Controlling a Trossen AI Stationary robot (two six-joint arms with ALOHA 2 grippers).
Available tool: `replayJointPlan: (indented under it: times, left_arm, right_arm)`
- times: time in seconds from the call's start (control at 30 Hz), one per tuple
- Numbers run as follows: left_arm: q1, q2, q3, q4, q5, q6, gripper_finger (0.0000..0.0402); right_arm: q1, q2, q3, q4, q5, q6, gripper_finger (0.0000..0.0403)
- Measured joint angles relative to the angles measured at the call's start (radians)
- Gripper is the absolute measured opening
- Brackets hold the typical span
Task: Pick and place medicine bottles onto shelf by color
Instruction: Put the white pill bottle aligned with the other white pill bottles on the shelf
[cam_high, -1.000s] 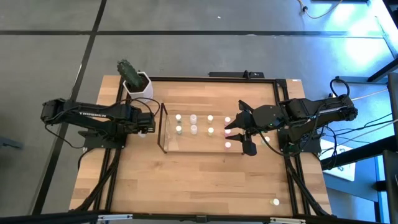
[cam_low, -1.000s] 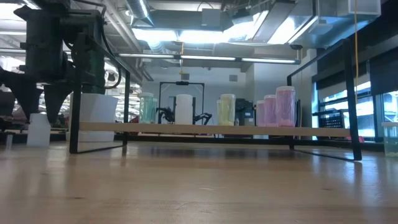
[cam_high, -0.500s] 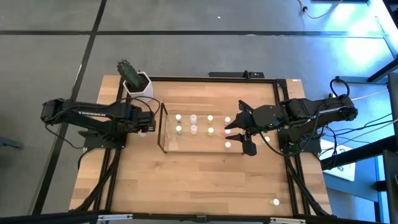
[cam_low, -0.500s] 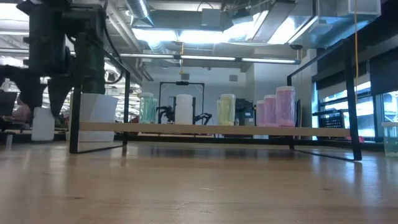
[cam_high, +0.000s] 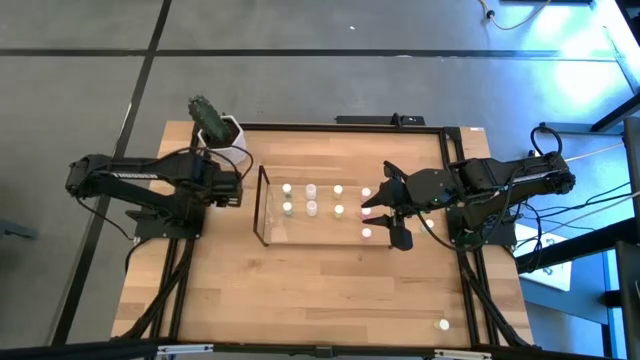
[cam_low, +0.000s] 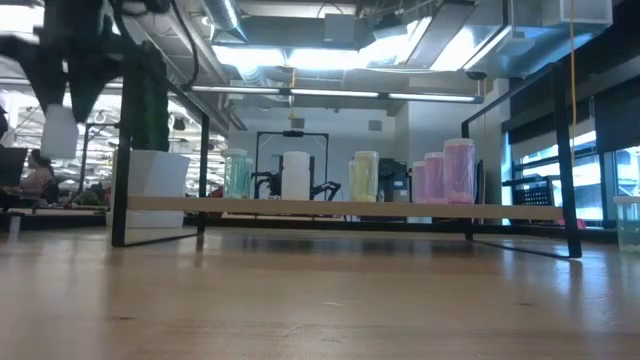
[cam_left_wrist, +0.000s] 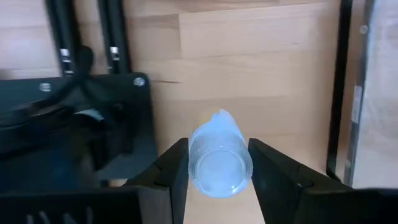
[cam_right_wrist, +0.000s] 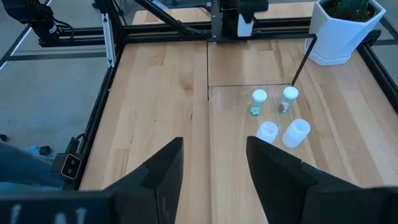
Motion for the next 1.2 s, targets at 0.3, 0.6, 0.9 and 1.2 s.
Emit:
replayJointPlan:
  times: [0.3,0.6,0.9,1.2]
  left_arm:
    - [-0.093,0.000,0.187,-0.109,-0.069,0.048,0.0136]
    - [-0.179,0.000,0.277,-0.113,-0.102,0.188,0.0136]
    - [-0.247,0.000,0.385,-0.113,-0.122,0.327,0.0136]
    - [-0.339,0.000,0.532,-0.113,-0.233,0.504,0.0136]
  right_arm:
    - [0.000,0.000,0.000,0.000,0.000,0.000,0.0178]
    - [0.000,0.000,0.000,0.000,0.000,0.000,0.0178]
    - [0.000,0.000,0.000,0.000,0.000,0.000,0.0178]
    - [0.000,0.000,0.000,0.000,0.000,0.000,0.0178]
